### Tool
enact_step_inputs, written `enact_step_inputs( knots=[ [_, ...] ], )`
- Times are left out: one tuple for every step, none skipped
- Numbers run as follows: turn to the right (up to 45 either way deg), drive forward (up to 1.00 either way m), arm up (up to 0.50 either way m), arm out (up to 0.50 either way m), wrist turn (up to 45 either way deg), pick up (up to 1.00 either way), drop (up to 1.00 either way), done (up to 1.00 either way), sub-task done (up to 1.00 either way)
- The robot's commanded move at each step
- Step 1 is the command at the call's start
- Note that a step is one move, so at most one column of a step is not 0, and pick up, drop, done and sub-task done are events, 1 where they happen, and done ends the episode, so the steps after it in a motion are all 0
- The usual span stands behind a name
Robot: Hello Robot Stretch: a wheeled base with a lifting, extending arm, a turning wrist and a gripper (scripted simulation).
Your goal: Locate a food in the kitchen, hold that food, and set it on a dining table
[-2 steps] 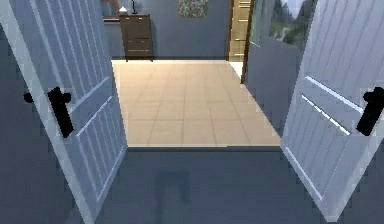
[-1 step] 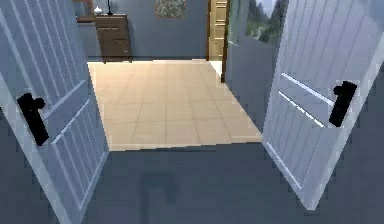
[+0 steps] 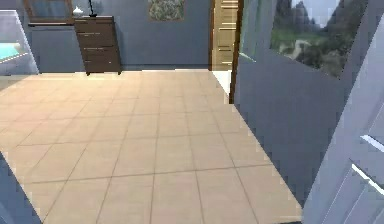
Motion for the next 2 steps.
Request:
enact_step_inputs(
  knots=[
    [0.0,1.0,0.0,0.0,0.0,0.0,0.0,0.0,0.0],
    [0.0,1.0,0.0,0.0,0.0,0.0,0.0,0.0,0.0]
  ],
)
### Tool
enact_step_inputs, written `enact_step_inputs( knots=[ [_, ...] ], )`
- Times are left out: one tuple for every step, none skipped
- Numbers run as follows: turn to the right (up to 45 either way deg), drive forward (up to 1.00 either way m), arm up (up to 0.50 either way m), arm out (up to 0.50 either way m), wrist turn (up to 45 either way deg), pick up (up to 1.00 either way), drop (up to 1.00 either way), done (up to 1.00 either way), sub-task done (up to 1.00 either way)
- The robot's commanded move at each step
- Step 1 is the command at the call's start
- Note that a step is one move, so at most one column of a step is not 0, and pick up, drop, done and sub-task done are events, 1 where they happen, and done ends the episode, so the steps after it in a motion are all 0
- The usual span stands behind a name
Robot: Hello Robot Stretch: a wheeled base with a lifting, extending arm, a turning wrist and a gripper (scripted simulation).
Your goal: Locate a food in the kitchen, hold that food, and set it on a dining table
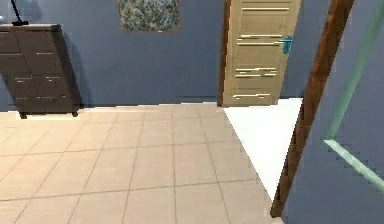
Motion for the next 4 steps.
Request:
enact_step_inputs(
  knots=[
    [3.0,0.0,0.0,0.0,0.0,0.0,0.0,0.0,0.0],
    [0.0,1.0,0.0,0.0,0.0,0.0,0.0,0.0,0.0],
    [0.0,0.3,0.0,0.0,0.0,0.0,0.0,0.0,0.0],
    [30.0,0.0,0.0,0.0,0.0,0.0,0.0,0.0,0.0]
  ],
)
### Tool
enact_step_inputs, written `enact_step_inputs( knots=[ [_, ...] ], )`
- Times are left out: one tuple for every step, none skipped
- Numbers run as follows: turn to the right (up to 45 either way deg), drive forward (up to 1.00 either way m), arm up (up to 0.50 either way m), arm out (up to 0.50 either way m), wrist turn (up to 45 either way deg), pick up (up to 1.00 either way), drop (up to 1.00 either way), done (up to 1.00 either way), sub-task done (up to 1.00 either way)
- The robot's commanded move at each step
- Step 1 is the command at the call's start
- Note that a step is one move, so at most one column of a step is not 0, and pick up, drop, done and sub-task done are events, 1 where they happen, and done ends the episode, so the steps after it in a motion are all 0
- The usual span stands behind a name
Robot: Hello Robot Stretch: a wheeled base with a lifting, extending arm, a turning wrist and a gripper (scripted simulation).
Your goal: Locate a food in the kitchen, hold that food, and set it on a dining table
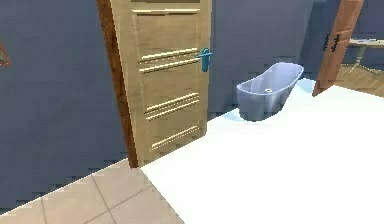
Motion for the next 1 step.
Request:
enact_step_inputs(
  knots=[
    [0.0,0.5,0.0,0.0,0.0,0.0,0.0,0.0,0.0]
  ],
)
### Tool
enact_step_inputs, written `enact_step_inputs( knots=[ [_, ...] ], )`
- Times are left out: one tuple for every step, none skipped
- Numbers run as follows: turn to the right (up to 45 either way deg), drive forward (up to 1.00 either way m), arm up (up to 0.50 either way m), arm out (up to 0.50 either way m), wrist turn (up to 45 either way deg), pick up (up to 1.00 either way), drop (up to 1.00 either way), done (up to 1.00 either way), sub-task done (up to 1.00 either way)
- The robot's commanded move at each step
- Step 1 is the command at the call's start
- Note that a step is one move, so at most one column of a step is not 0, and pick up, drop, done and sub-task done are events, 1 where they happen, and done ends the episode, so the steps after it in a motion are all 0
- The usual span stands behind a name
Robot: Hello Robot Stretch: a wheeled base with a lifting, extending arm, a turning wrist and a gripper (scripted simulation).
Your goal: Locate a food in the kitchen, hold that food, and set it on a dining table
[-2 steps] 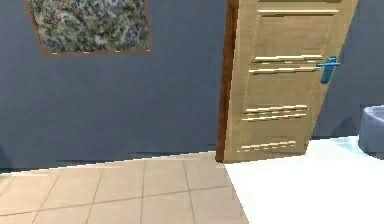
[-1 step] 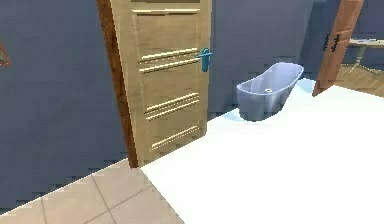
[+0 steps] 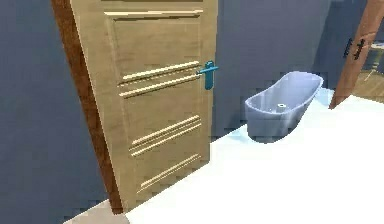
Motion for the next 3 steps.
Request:
enact_step_inputs(
  knots=[
    [45.0,0.0,0.0,0.0,0.0,0.0,0.0,0.0,0.0],
    [3.0,0.0,0.0,0.0,0.0,0.0,0.0,0.0,0.0],
    [0.0,1.0,0.0,0.0,0.0,0.0,0.0,0.0,0.0]
  ],
)
